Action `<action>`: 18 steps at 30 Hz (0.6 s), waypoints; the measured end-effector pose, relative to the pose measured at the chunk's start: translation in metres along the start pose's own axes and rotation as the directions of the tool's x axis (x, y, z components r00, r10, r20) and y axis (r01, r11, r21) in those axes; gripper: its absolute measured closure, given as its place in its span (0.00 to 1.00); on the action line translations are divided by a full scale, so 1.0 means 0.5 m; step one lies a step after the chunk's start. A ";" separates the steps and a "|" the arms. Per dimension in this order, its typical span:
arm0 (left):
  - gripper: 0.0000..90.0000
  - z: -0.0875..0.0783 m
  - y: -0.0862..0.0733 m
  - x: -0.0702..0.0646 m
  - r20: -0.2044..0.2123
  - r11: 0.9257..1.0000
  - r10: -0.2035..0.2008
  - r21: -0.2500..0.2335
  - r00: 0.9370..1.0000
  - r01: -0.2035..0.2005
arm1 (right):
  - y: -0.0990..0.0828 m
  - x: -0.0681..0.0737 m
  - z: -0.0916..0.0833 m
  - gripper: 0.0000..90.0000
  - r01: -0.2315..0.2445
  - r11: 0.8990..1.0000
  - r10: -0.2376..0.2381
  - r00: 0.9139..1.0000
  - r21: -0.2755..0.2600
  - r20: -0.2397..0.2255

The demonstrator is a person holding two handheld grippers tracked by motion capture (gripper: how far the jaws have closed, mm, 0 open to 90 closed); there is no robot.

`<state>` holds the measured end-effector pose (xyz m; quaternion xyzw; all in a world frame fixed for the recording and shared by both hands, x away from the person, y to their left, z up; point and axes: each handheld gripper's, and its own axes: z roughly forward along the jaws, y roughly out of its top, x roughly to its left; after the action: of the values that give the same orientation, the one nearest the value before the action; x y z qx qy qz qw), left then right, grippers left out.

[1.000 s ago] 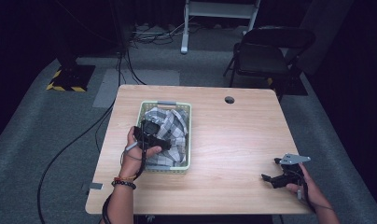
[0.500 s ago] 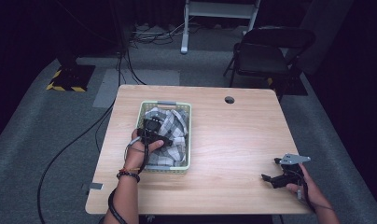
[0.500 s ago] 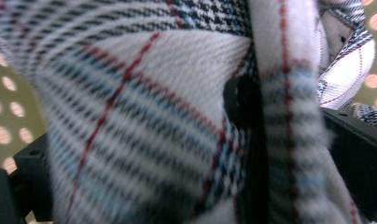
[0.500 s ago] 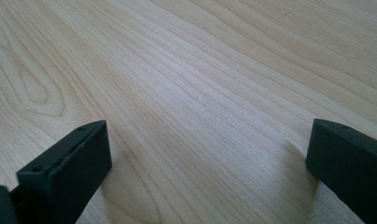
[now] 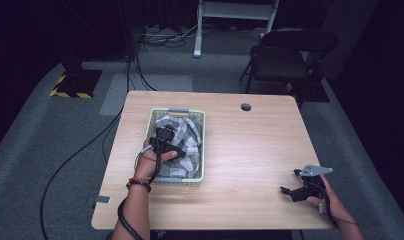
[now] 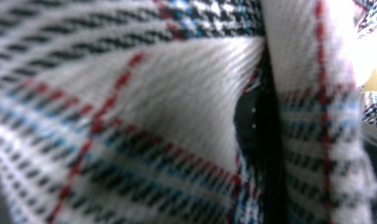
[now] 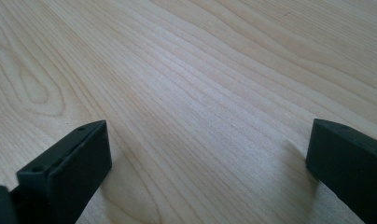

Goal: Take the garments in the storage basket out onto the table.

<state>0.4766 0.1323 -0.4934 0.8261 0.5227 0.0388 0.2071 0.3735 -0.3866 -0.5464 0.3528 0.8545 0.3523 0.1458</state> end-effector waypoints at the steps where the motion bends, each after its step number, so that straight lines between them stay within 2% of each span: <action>1: 0.00 0.002 0.001 -0.001 0.000 1.000 -0.002 0.005 1.000 0.002 | 0.000 0.000 0.000 0.00 0.000 1.000 0.000 1.000 0.000 0.000; 8: 0.00 0.007 0.001 -0.002 -0.012 1.000 -0.003 0.014 1.000 0.003 | 0.000 0.000 0.000 0.00 0.000 1.000 0.000 1.000 0.000 0.000; 13: 0.02 0.009 0.000 -0.006 -0.036 1.000 0.006 0.014 0.999 -0.005 | 0.000 0.000 0.000 0.00 0.000 1.000 0.000 1.000 0.000 0.000; 16: 0.08 0.008 0.001 -0.011 -0.062 0.999 0.039 0.018 0.997 -0.038 | 0.000 0.000 0.000 0.00 0.000 1.000 0.000 1.000 0.000 0.000; 18: 0.14 0.007 0.001 -0.011 -0.063 0.999 0.047 0.017 0.997 -0.046 | 0.000 0.000 0.000 0.00 0.000 1.000 0.000 1.000 0.000 0.000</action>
<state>0.4753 0.1262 -0.4955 0.8379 0.5100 0.0657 0.1832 0.3735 -0.3867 -0.5465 0.3528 0.8545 0.3523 0.1458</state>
